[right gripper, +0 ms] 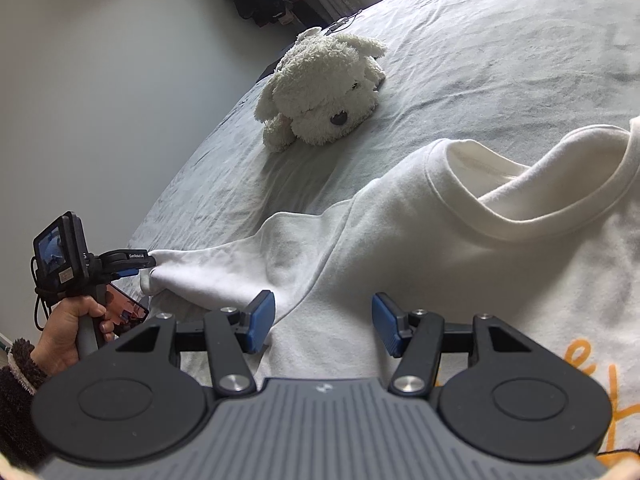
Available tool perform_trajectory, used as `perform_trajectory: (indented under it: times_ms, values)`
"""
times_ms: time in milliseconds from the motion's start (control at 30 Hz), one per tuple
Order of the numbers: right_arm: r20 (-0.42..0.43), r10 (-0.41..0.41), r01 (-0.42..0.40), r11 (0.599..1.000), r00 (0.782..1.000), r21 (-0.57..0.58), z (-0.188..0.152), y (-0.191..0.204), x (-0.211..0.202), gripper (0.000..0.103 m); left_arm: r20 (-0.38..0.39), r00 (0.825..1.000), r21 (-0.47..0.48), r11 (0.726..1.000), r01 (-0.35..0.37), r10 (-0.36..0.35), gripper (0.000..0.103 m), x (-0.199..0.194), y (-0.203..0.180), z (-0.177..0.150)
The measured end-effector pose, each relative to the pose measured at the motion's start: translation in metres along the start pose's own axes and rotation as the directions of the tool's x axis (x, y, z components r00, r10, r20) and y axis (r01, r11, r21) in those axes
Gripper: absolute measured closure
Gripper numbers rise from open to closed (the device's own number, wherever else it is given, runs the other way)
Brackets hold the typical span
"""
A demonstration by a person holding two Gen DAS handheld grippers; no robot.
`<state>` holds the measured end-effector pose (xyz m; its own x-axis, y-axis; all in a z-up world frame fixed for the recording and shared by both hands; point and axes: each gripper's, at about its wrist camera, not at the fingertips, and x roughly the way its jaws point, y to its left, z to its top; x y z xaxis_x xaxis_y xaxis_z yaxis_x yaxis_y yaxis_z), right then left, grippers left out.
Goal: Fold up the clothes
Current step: 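Open the left gripper and release the folded sleeve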
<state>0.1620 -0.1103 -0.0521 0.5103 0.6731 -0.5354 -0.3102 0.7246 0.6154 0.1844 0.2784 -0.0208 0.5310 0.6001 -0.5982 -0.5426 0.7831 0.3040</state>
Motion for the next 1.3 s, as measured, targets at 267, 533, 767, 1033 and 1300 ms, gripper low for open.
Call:
perform_trajectory:
  times_ms: [267, 533, 767, 1033, 1300]
  values:
    - [0.044, 0.003, -0.003, 1.000, 0.999, -0.001, 0.007, 0.001, -0.017, 0.045, 0.008, 0.948, 0.085, 0.944, 0.317, -0.319, 0.060, -0.053, -0.079, -0.003]
    - [0.132, -0.029, 0.028, 1.000, 0.991, 0.015, 0.019, -0.012, -0.048, 0.045, -0.076, 0.849, 0.104, 0.843, 0.528, -0.523, 0.056, -0.075, -0.155, -0.011]
    - [0.182, -0.066, 0.051, 0.995, 0.981, 0.084, 0.027, -0.039, -0.067, 0.045, -0.141, 0.716, 0.068, 0.715, 0.696, -0.684, 0.051, -0.087, -0.204, -0.010]
    - [0.242, -0.236, 0.213, 0.970, 0.941, 0.115, 0.031, -0.064, -0.089, 0.045, -0.076, 0.634, 0.118, 0.624, 0.772, -0.770, 0.046, -0.089, -0.231, -0.039]
    - [0.285, -0.372, 0.338, 0.927, 0.884, 0.163, 0.036, -0.084, -0.100, 0.045, -0.012, 0.586, 0.238, 0.567, 0.789, -0.810, 0.039, -0.090, -0.234, -0.052]
